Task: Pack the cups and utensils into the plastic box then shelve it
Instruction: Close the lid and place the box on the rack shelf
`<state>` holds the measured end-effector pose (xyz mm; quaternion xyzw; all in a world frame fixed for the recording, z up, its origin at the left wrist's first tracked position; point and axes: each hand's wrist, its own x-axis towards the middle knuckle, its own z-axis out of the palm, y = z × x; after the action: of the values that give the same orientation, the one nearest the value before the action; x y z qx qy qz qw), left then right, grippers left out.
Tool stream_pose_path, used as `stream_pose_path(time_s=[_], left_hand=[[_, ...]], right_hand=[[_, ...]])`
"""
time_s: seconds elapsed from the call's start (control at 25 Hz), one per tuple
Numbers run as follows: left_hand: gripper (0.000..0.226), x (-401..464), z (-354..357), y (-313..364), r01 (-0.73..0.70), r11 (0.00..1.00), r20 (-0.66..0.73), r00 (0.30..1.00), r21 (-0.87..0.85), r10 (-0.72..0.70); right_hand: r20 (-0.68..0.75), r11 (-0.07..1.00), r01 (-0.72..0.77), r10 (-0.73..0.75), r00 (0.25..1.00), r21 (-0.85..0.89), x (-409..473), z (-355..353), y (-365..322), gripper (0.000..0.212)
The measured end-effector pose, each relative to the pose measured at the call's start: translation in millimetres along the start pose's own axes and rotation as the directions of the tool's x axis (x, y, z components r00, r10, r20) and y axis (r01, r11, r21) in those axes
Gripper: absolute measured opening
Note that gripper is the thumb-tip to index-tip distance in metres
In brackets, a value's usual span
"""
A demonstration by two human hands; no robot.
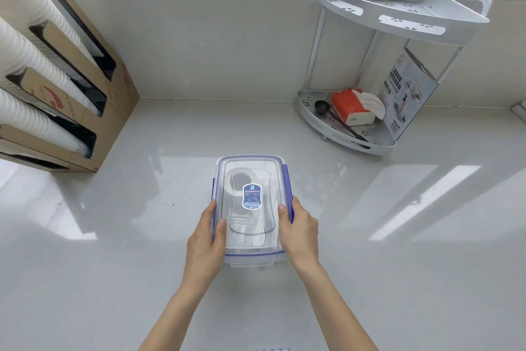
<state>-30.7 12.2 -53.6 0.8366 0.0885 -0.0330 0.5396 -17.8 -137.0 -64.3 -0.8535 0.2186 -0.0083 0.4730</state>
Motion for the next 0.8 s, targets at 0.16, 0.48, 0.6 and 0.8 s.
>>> stream_pose_path(time_s=[0.16,0.48,0.6,0.8], left_hand=[[0.044,2.9,-2.7,-0.6,0.031,0.998,0.019,0.999,-0.059,-0.030],[0.072,9.1,-9.3,-2.7,0.301,0.937,0.138,0.950,-0.176,-0.279],[0.082,15.4,-14.8,-12.8,0.442,0.868,0.231,0.890,-0.226,-0.393],[0.054,13.4,-11.9,-10.1,0.303,0.919,0.079,0.953,-0.252,-0.293]], right_hand=[[-0.010,1.000,-0.002,0.002,1.000,0.006,1.3,0.2,0.6,0.041],[0.011,0.999,-0.014,0.014,1.000,0.045,-1.1,-0.2,1.5,0.042],[0.015,0.999,-0.014,0.013,1.000,0.051,-2.3,-0.7,0.0,0.044],[0.022,0.998,-0.023,0.022,1.000,0.051,-4.2,-1.6,-3.4,0.046]])
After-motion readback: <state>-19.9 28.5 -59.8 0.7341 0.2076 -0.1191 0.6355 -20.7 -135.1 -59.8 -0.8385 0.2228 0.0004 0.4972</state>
